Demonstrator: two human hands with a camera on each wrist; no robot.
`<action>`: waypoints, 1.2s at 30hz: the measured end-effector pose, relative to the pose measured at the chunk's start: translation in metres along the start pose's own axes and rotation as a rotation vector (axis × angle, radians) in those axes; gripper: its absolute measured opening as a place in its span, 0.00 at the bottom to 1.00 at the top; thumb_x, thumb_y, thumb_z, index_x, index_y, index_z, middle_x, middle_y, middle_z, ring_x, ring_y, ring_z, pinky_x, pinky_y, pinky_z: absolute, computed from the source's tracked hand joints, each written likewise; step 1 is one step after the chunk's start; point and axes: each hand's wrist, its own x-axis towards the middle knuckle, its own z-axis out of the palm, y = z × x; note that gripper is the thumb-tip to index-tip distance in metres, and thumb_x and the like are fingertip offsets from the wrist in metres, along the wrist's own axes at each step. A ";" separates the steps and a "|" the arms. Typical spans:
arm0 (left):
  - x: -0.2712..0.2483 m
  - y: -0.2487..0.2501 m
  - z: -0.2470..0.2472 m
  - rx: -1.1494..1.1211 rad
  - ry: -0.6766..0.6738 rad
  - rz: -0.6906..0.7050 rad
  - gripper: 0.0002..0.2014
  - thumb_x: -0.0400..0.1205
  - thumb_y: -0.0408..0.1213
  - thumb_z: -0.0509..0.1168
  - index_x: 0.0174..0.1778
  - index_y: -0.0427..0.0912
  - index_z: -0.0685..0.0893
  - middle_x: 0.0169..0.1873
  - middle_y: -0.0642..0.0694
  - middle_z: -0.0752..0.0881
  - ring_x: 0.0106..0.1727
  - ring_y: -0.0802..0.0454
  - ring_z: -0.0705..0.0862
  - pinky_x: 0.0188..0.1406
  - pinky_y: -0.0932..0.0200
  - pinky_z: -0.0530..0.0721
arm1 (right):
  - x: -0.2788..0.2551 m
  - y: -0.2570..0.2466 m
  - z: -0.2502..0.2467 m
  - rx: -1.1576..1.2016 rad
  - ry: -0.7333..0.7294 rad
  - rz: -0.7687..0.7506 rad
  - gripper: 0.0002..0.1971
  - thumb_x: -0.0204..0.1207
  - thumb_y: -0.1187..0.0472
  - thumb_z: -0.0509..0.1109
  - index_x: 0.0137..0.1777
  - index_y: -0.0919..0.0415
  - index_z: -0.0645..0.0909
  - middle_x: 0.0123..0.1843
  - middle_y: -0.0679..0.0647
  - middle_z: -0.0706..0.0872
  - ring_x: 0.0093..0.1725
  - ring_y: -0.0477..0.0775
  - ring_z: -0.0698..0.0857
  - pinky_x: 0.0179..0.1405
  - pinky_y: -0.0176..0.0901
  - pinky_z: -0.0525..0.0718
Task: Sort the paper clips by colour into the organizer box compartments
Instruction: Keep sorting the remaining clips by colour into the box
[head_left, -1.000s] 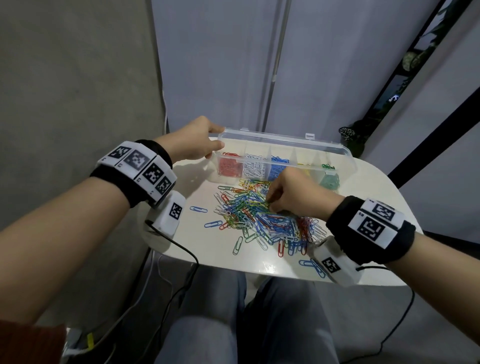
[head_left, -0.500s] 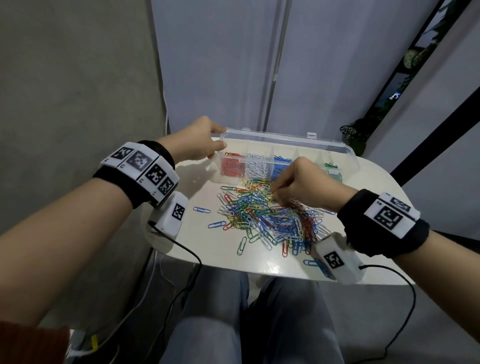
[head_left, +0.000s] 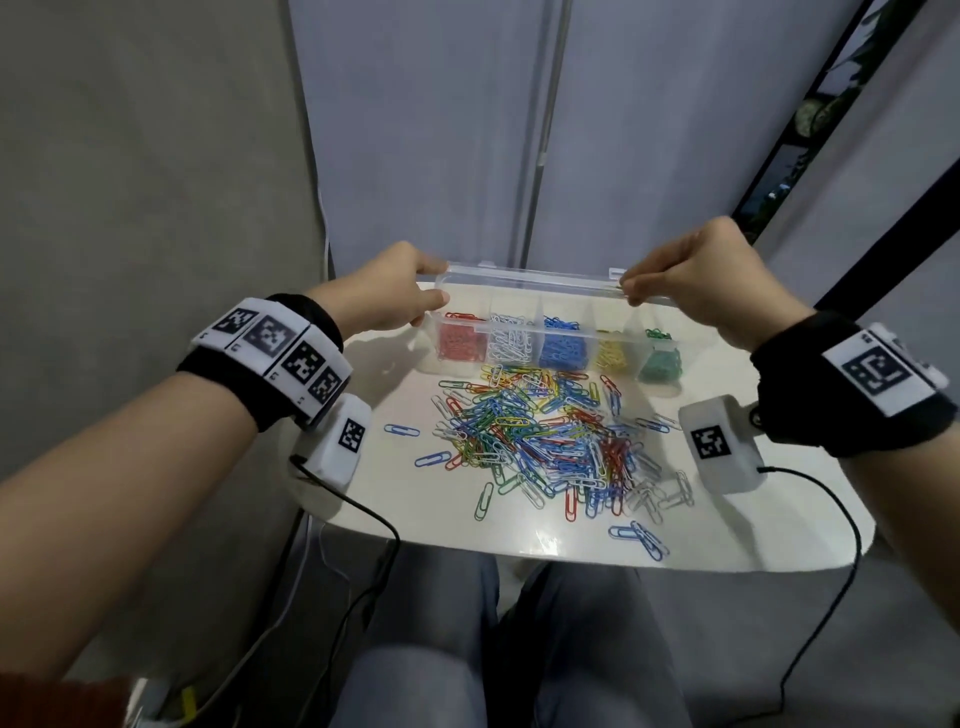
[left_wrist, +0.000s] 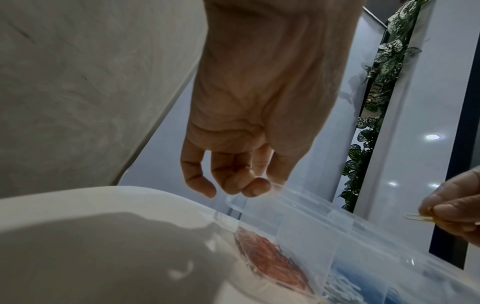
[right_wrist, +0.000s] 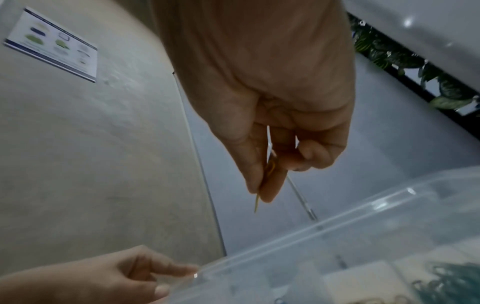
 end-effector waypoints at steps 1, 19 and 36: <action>0.000 0.000 0.000 -0.002 0.002 -0.001 0.25 0.85 0.40 0.65 0.80 0.44 0.70 0.25 0.45 0.81 0.22 0.56 0.73 0.26 0.60 0.70 | 0.002 0.002 -0.001 -0.025 0.007 0.019 0.05 0.68 0.67 0.80 0.33 0.60 0.89 0.22 0.45 0.86 0.33 0.54 0.76 0.32 0.38 0.73; 0.007 -0.006 0.003 -0.048 0.004 -0.017 0.25 0.84 0.40 0.66 0.79 0.46 0.72 0.27 0.42 0.81 0.26 0.46 0.71 0.28 0.58 0.72 | -0.051 0.052 -0.011 -0.514 -0.372 0.039 0.10 0.63 0.69 0.82 0.41 0.57 0.90 0.29 0.45 0.83 0.28 0.42 0.78 0.27 0.30 0.73; 0.010 -0.008 0.004 -0.079 0.002 -0.030 0.26 0.84 0.40 0.66 0.79 0.46 0.72 0.26 0.42 0.80 0.28 0.45 0.70 0.30 0.57 0.72 | -0.050 0.054 0.013 -0.692 -0.469 -0.124 0.04 0.70 0.67 0.77 0.40 0.60 0.85 0.34 0.48 0.80 0.34 0.46 0.76 0.28 0.26 0.66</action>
